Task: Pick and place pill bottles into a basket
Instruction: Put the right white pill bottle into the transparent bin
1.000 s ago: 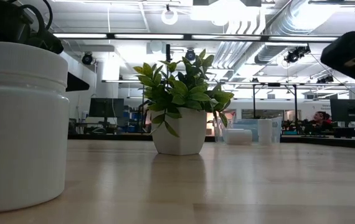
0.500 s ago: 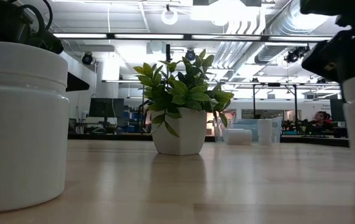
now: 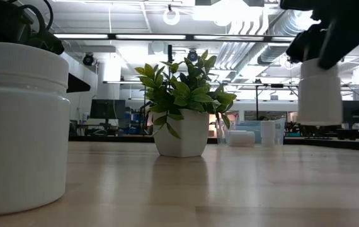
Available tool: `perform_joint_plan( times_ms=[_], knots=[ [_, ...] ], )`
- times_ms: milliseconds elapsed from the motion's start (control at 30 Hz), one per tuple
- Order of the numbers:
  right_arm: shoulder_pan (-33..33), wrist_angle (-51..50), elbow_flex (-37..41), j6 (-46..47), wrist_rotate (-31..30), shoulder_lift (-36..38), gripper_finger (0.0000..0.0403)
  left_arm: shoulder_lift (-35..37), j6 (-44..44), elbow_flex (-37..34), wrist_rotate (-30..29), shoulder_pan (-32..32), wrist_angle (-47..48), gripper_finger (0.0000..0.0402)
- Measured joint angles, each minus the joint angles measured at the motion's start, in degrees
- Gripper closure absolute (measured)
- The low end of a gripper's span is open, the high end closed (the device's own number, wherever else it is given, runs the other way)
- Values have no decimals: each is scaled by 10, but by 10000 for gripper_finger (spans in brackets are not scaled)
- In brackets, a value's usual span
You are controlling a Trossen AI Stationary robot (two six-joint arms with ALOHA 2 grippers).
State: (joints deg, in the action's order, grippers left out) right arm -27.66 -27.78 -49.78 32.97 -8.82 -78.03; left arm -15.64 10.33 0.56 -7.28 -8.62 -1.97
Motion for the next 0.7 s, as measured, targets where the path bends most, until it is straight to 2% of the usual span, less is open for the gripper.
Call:
perform_joint_plan(
  times_ms=[700],
  knots=[
    [176, -26, 0, -150, 56, 47, 255, 0, 0, 0, -1, 0, 0, 355]
  ],
)
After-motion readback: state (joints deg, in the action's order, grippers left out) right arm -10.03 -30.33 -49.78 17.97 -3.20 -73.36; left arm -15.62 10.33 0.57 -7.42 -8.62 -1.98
